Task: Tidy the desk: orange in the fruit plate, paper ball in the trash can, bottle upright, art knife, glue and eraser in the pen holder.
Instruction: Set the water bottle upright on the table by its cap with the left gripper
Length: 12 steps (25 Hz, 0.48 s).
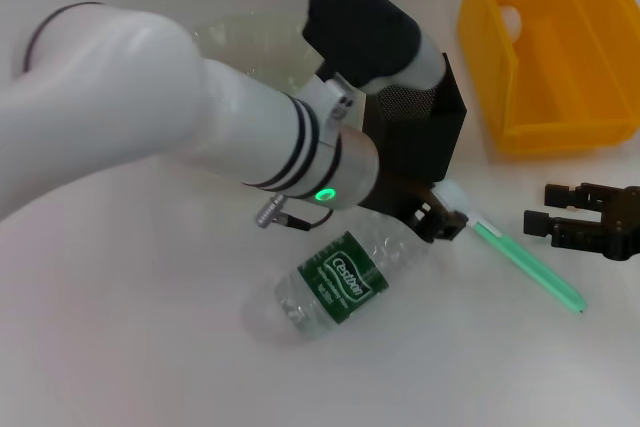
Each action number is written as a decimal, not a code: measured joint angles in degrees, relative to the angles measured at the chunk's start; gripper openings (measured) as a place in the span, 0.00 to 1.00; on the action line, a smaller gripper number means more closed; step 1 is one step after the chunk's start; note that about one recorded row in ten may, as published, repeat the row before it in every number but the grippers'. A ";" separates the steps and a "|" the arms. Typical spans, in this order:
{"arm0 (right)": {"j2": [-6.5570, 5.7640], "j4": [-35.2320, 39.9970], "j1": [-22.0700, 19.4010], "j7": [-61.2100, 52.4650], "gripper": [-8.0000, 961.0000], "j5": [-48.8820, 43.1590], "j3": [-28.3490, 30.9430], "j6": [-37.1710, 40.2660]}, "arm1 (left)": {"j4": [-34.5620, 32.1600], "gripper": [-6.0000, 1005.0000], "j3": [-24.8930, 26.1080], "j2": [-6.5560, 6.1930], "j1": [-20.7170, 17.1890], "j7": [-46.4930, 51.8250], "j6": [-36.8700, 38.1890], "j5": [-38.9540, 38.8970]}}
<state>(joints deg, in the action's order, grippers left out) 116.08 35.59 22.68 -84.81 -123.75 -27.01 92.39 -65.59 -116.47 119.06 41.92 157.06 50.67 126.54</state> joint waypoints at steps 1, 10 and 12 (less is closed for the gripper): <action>0.00 0.00 0.00 0.00 0.76 0.00 0.07 -0.03 | -3.52 0.45 2.40 -0.08 -3.65 -2.70 0.18 -0.06; 0.06 0.00 1.16 -0.13 0.76 0.05 0.22 -0.83 | -15.01 0.44 8.46 -0.34 -16.20 -13.12 1.85 -0.57; 0.09 0.00 1.58 -0.30 0.76 0.06 0.19 -0.91 | -18.01 0.44 10.73 -0.33 -20.65 -17.57 1.57 -2.48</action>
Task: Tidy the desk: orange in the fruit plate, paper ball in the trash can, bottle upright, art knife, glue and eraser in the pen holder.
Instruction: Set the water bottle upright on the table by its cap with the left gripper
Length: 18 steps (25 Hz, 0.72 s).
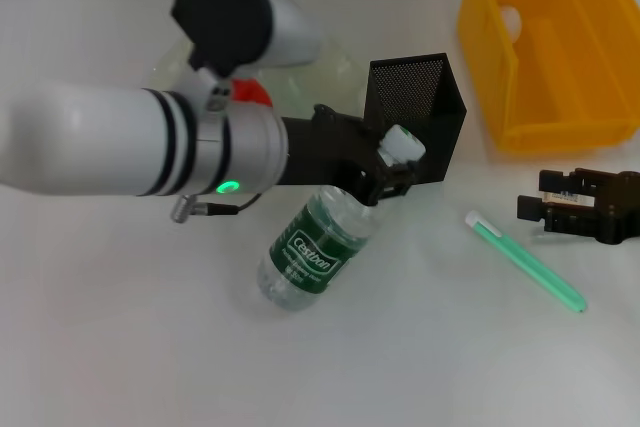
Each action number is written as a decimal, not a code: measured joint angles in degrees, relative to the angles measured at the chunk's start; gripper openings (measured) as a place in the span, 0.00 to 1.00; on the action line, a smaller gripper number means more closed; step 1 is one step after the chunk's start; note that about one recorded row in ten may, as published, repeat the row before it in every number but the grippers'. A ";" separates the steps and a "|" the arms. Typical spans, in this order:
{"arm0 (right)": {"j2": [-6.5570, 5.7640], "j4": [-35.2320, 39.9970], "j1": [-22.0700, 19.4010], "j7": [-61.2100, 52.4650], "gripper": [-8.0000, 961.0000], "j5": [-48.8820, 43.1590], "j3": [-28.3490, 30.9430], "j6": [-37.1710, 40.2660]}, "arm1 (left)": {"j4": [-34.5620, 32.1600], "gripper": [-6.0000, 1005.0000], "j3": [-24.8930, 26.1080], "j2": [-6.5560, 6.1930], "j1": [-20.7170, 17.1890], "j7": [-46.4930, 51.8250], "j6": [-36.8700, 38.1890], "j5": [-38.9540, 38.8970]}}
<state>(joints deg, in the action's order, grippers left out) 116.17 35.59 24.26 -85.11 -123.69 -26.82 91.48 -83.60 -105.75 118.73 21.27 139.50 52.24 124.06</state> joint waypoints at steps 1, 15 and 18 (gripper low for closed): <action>0.00 0.00 0.16 -0.04 0.76 0.00 0.00 0.00 | -0.49 0.44 1.00 -0.05 -1.20 -1.89 0.05 -1.98; 0.14 0.00 2.03 -0.30 0.76 0.04 0.02 0.01 | -0.54 0.44 15.78 -0.38 -11.31 -22.87 8.02 -25.57; 0.28 0.00 2.44 -0.43 0.76 0.04 0.02 0.01 | 1.99 0.44 21.60 -0.38 -12.56 -29.92 15.48 -30.75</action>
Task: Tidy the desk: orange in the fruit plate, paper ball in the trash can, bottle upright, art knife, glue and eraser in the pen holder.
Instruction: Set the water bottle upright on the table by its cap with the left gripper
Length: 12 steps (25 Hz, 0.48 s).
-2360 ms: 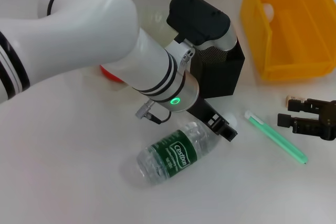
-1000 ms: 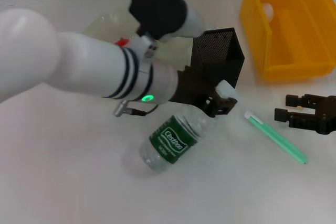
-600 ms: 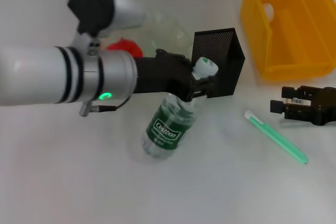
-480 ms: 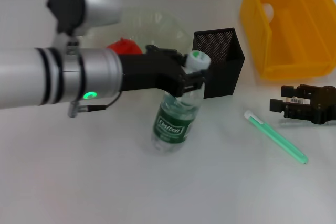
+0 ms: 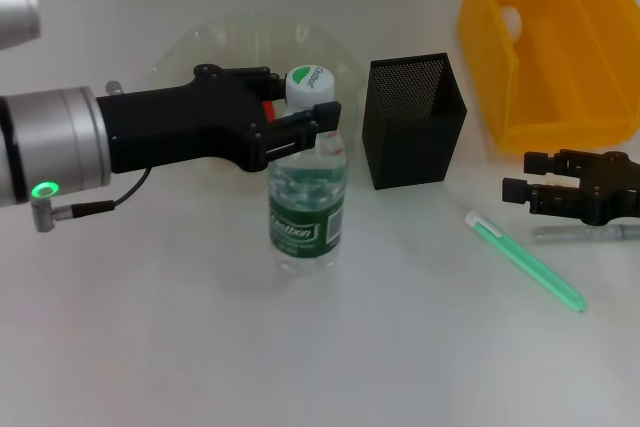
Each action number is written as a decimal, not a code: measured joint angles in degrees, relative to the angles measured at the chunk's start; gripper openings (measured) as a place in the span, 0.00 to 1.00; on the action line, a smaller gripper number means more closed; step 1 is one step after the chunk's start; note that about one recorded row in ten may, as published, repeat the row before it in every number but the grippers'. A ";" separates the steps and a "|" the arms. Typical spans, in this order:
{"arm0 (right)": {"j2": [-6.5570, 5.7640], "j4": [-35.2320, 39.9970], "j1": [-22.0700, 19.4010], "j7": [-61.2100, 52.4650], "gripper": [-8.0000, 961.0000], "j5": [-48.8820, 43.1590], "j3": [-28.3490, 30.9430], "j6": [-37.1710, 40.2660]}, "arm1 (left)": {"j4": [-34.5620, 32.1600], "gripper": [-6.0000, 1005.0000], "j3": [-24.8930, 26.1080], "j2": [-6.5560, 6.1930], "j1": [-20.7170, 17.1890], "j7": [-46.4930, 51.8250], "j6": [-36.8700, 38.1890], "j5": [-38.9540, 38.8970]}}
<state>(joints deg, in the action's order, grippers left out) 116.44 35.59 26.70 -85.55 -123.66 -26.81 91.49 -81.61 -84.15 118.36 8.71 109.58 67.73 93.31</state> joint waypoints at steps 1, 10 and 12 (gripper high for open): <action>0.06 0.00 0.18 -0.13 0.76 0.00 0.00 0.00 | 0.00 0.44 0.00 0.00 0.00 0.00 0.00 0.00; 1.46 0.01 0.98 -1.14 0.76 3.38 -0.34 2.03 | 14.23 0.44 14.13 0.06 1.05 -18.83 18.28 -7.78; 1.70 -0.02 1.05 -1.08 0.76 3.55 -0.43 2.05 | 17.64 0.44 16.66 0.01 1.80 -21.54 21.20 -8.47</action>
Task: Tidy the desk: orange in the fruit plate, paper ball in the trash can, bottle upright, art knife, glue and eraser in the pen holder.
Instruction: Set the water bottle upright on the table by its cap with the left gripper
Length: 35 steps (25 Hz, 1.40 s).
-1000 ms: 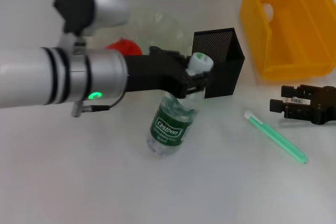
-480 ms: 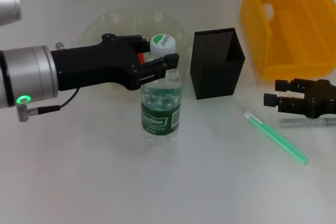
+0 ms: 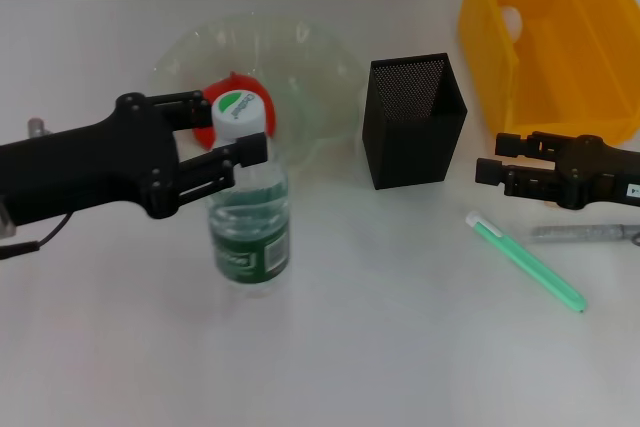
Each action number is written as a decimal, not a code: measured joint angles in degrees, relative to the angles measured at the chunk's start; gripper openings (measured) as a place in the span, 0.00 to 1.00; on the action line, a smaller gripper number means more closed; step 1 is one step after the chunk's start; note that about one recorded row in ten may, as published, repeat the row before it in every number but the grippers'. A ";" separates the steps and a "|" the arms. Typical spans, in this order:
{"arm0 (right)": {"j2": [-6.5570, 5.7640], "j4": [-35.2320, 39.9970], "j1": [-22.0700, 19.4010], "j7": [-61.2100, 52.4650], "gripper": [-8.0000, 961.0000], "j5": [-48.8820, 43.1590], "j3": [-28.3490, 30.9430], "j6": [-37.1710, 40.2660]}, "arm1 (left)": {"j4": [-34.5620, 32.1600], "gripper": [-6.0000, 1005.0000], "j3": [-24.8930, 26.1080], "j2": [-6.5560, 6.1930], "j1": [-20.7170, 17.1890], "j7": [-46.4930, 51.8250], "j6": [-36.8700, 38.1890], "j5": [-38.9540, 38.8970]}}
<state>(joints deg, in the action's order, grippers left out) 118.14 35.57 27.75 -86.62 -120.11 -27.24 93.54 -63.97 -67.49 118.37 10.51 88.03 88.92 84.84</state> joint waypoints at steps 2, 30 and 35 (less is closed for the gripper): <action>0.11 -0.14 0.17 0.04 0.76 0.09 0.00 0.00 | 3.46 0.44 2.61 -0.02 0.86 -2.70 2.98 -0.20; 0.76 -4.54 2.90 0.17 0.76 3.08 0.20 0.32 | 31.35 0.45 13.07 0.11 10.69 -32.62 4.09 -0.61; 0.77 -5.01 2.65 0.18 0.76 3.86 -0.01 0.08 | 36.23 0.45 13.71 0.24 12.99 -36.74 0.69 -0.81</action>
<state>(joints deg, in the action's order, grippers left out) 118.91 30.56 30.40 -86.44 -116.25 -27.25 93.62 -27.74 -53.78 118.60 23.50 51.30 89.61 84.03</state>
